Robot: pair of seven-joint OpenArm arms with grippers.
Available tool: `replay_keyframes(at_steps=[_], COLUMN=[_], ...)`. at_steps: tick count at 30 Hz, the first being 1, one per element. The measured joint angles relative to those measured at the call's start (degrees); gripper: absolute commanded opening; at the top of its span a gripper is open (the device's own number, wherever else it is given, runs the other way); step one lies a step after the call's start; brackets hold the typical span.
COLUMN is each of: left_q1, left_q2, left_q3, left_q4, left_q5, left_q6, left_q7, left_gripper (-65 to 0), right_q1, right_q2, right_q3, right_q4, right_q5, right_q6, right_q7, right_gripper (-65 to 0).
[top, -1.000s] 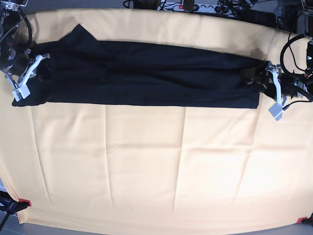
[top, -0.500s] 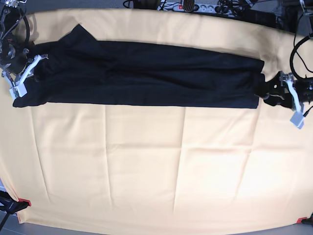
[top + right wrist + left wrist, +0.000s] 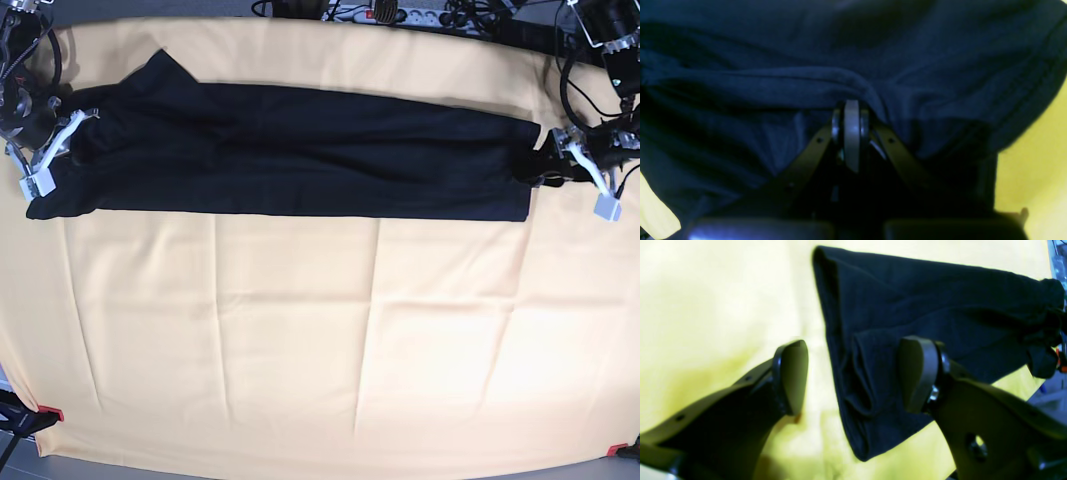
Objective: Fold the T-shirt properly
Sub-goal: 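Hold both strip ends and pull them apart to straighten the strip, then grasp the strip end with the left gripper and fold it toward the middle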
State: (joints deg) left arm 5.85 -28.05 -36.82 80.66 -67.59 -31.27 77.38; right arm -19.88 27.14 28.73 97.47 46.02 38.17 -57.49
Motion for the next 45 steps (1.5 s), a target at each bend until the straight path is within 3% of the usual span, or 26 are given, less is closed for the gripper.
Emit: replay_keyframes(at_steps=[4, 19, 21, 25, 26, 33, 38, 45], left_q1=[-0.13, -0.46, -0.46, -1.11, -1.49, -3.5, -3.48, -3.48], left_q2=[1.29, 2.14, 2.23, 2.27, 2.36, 1.81, -1.6, -9.42], left_q3=[0.44, 12.26, 12.44, 10.8, 10.01, 2.4, 1.18, 1.22], left_q4=[0.0, 0.37, 0.42, 0.28, 0.26, 0.13, 0.13, 0.13], left_q5=[-0.09, -5.11, -5.35, -1.11, -0.07, 1.14, 1.6, 1.62], left_q6=[0.0, -0.35, -0.5, -0.48, -0.5, -0.44, -0.44, -0.87], left_q7=[-0.57, -1.44, -1.49, -0.09, 0.48, 1.51, 0.85, 0.42], left_gripper=[-21.3, -22.1, -28.5, -63.0, -65.0, -65.0, -65.0, -65.0], right_q1=[0.0, 0.0, 0.0, 0.0, 0.02, 1.81, 5.44, 8.68], right_q2=[0.0, 0.0, 0.0, 0.0, 0.0, 0.0, -0.02, -0.02], right_q3=[0.0, 0.0, 0.0, 0.0, 0.0, 0.0, 0.74, 8.83], right_q4=[0.0, 0.0, 0.0, 0.0, 0.0, 0.02, 1.88, 2.97], right_q5=[0.0, 0.0, 0.0, 0.0, 0.02, 3.21, 9.7, 9.97], right_q6=[0.0, 0.0, 0.0, 0.0, 0.0, 0.0, 0.28, 0.46], right_q7=[0.02, 0.02, 0.02, 0.02, 0.04, -0.28, -0.48, -2.84], right_gripper=[-65.0, -65.0, -65.0, -65.0, -65.0, -64.9, -49.6, -49.3])
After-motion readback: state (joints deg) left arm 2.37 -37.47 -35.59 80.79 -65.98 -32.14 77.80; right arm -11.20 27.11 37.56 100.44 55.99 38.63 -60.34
